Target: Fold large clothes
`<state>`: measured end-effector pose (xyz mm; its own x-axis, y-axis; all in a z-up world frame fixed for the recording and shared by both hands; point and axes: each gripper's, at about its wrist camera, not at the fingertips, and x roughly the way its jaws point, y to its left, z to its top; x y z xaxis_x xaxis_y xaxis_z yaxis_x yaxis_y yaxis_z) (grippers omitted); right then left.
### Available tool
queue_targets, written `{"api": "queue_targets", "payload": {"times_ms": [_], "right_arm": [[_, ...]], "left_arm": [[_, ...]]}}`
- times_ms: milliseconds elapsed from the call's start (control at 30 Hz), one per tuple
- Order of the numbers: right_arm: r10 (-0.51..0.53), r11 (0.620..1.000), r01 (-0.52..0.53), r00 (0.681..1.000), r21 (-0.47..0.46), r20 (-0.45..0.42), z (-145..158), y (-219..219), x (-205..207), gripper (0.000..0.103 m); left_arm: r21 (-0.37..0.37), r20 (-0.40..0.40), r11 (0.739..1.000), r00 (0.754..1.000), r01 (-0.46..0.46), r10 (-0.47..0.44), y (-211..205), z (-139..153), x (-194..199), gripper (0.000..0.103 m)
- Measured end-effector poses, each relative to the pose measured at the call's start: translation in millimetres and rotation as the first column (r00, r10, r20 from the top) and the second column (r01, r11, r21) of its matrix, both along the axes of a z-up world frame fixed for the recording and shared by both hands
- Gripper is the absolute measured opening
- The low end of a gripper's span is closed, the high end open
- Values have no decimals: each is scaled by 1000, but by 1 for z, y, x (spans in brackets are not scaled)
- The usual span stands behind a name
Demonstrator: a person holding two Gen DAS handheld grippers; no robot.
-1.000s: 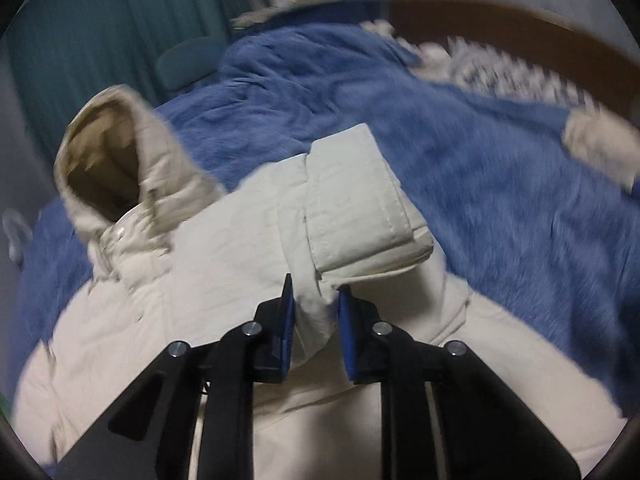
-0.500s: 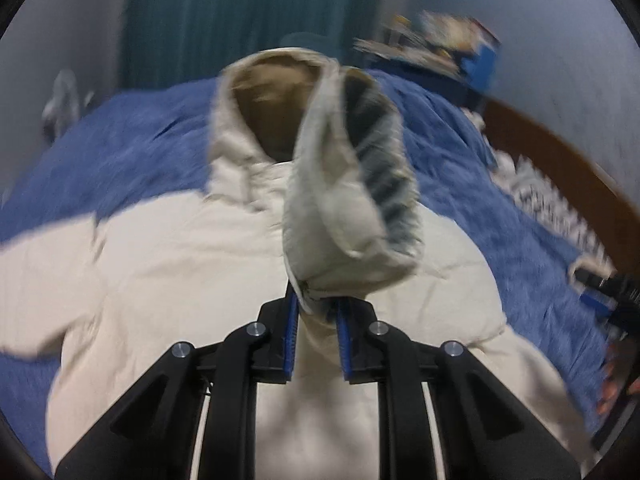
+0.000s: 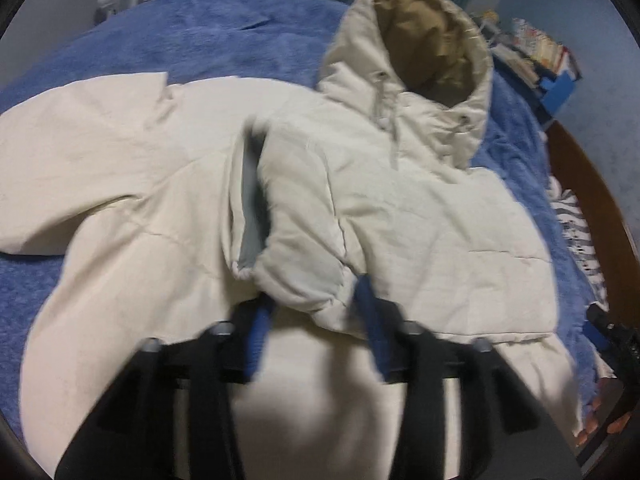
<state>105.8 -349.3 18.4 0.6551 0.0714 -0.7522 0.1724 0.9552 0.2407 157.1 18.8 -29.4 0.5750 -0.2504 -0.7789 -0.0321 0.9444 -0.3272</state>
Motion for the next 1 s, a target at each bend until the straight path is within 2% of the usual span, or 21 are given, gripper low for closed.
{"api": "queue_targets", "payload": {"times_ms": [67,100,167,200,233,300,367,500,533,633,733,800,900,1000], "right_arm": [[0,1000,0,1000,7,-10,-4,1,3,96],[1,1000,-1,1000,7,-12,-6,2,3,97],[8,1000,-8,1000,0,-15,-9,6,4,97],[13,1000,-13,1000,-6,-18,-11,8,5,97],[21,1000,-21,1000,-14,-20,-13,10,6,97],[36,999,-36,999,-29,-19,-17,15,8,97],[41,999,-41,999,-35,-26,-25,18,10,96],[22,999,-24,998,-38,-56,-40,15,15,97],[14,999,-18,997,-40,-79,-47,13,17,97],[-5,998,-3,989,-58,-146,-63,12,21,97],[-8,997,-2,991,-76,-133,-57,16,19,97],[2,998,-8,994,-62,-107,-49,18,16,97],[22,999,-24,998,-36,-66,-36,21,10,97],[58,998,-58,998,-12,-10,-22,26,2,97]], "left_arm": [[-5,3,1000,1000,-19,19,9,3,1,52],[10,14,999,999,-45,45,15,6,-1,58],[88,64,987,990,-132,127,26,18,-4,68],[121,103,979,983,-163,151,30,25,-8,69],[147,152,974,977,-172,150,31,33,-12,69],[164,181,978,978,-132,102,25,40,-12,70],[194,146,979,989,-61,33,13,35,-6,70],[305,34,952,999,-20,10,-2,7,4,70],[301,4,953,1000,-13,12,0,-2,7,70],[266,-6,964,1000,-20,22,6,-7,5,73],[242,15,969,999,-44,42,12,2,-3,73],[224,29,972,998,-67,62,21,12,-9,79],[199,46,975,995,-95,88,39,28,-14,80],[203,70,971,991,-129,117,65,42,-22,81]]}}
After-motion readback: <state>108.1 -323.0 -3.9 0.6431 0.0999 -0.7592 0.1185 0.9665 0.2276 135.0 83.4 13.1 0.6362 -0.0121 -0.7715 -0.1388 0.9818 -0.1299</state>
